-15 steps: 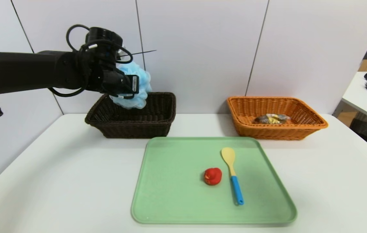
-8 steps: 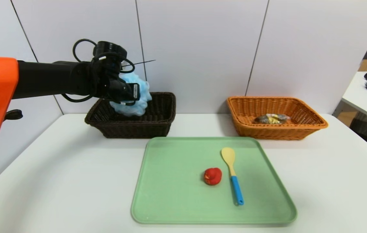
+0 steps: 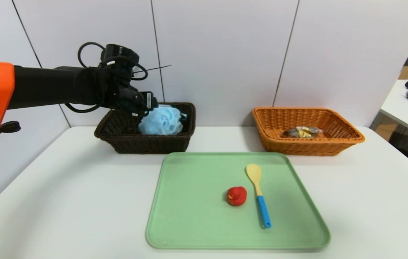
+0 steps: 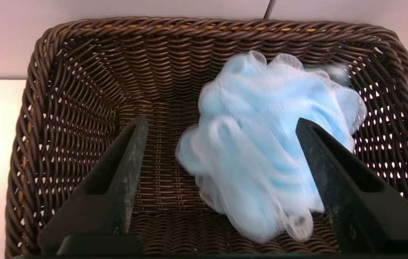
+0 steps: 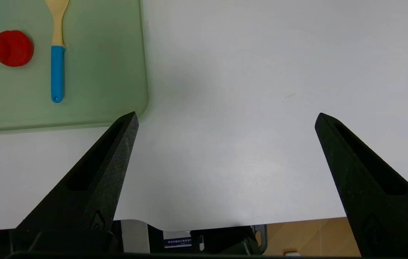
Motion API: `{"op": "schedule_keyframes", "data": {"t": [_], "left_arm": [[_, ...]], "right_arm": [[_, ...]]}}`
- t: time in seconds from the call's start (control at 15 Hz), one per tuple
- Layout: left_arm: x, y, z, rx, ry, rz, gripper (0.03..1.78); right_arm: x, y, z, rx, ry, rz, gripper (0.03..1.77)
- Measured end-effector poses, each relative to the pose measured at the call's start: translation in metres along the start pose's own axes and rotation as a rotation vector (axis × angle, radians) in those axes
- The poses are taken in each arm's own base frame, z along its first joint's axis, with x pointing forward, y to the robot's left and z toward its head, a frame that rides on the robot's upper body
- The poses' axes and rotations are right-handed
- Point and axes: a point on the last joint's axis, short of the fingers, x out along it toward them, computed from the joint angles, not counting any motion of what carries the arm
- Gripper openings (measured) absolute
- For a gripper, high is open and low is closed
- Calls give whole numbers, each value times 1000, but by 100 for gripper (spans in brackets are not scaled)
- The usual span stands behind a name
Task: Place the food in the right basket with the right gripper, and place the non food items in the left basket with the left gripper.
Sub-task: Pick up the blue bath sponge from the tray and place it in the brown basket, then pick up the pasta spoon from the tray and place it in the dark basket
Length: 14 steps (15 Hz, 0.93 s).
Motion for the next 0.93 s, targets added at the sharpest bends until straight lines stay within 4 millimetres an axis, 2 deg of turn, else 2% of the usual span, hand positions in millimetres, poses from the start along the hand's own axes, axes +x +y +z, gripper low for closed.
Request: {"op": "schedule_keyframes", "data": {"t": [0.2, 0.33, 0.47, 0.67, 0.93], "left_arm": [[-16, 3, 8, -1, -9, 3, 155], [-43, 2, 16, 2, -9, -9, 159], [-78, -6, 17, -21, 18, -42, 161], [-121, -19, -5, -48, 98, -99, 164], [-161, -40, -56, 39, 200, -193, 167]], "right_arm": [[0, 0, -1, 0, 4, 4, 170], [-1, 1, 2, 6, -17, 15, 170], [-1, 5, 5, 46, -32, 35, 170], [7, 19, 9, 103, 8, 68, 170], [38, 49, 17, 175, 132, 51, 170]]}}
